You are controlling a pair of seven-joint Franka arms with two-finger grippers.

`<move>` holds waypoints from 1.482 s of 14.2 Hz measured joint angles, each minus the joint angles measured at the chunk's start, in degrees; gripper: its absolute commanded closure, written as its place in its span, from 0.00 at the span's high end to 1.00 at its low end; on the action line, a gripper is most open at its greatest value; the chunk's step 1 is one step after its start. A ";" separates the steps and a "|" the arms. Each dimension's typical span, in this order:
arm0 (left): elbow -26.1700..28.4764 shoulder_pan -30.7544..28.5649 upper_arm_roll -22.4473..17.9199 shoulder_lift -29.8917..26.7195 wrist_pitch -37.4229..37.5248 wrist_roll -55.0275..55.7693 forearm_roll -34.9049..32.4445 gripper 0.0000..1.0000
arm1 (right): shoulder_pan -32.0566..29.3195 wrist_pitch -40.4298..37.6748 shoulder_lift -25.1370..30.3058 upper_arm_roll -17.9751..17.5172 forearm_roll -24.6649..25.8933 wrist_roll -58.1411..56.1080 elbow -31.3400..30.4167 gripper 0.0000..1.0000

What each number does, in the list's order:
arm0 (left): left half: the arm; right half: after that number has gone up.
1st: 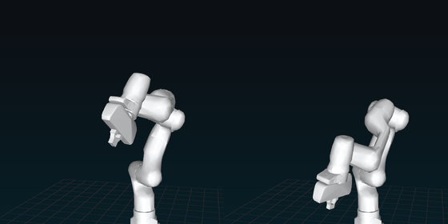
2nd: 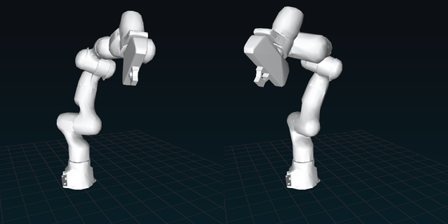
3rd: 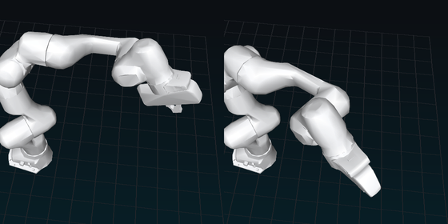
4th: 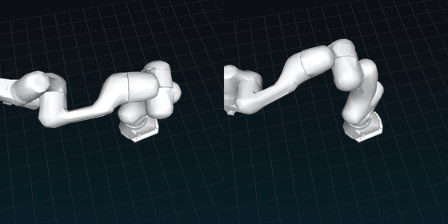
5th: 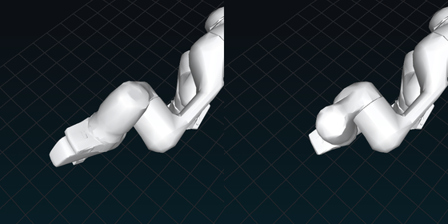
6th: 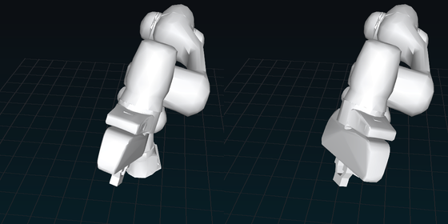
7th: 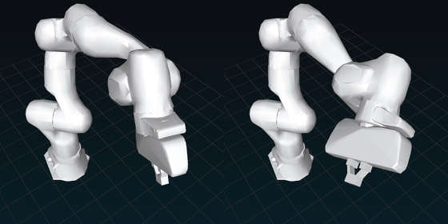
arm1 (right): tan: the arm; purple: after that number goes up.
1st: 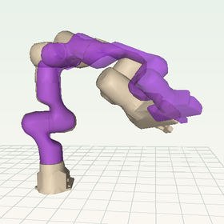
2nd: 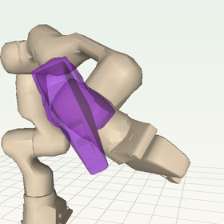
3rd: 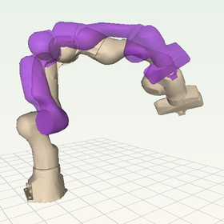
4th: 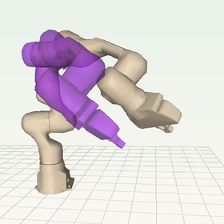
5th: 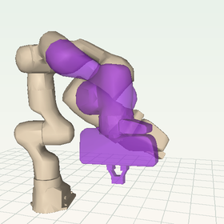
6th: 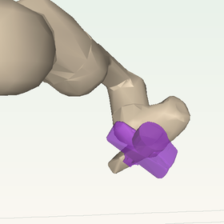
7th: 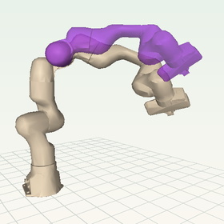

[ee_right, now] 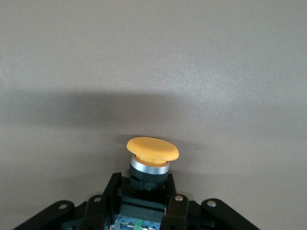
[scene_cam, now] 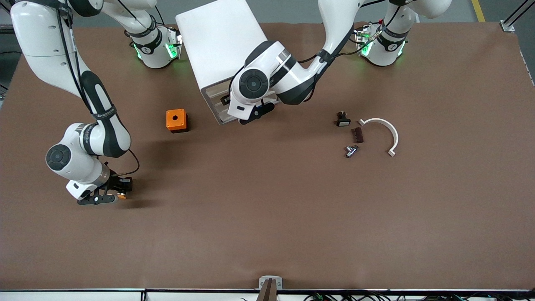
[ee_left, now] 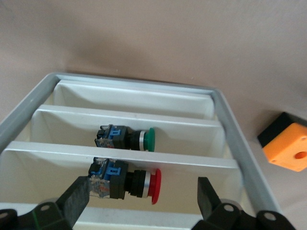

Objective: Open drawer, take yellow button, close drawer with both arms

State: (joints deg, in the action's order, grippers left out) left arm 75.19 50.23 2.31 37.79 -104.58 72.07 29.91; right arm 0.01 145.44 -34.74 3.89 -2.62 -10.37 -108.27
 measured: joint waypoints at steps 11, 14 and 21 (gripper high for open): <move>-1.32 -18.76 -0.44 -16.89 12.73 -10.05 -5.53 0.99 | -0.01 -15.99 1.15 0.15 -0.15 0.77 8.23 1.00; -1.19 -24.70 -0.51 -23.12 21.46 -18.87 -10.09 0.99 | 0.08 -28.84 4.72 0.15 -0.14 3.64 13.06 1.00; -0.72 -39.16 -0.66 -29.06 32.51 -44.57 -18.20 0.99 | 0.35 -43.30 12.43 0.35 0.36 6.83 18.93 1.00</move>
State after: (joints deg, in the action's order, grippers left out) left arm 74.47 11.08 1.65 8.73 -72.07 27.51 11.71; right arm 0.37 102.14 -22.30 4.24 -2.26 -3.53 -89.34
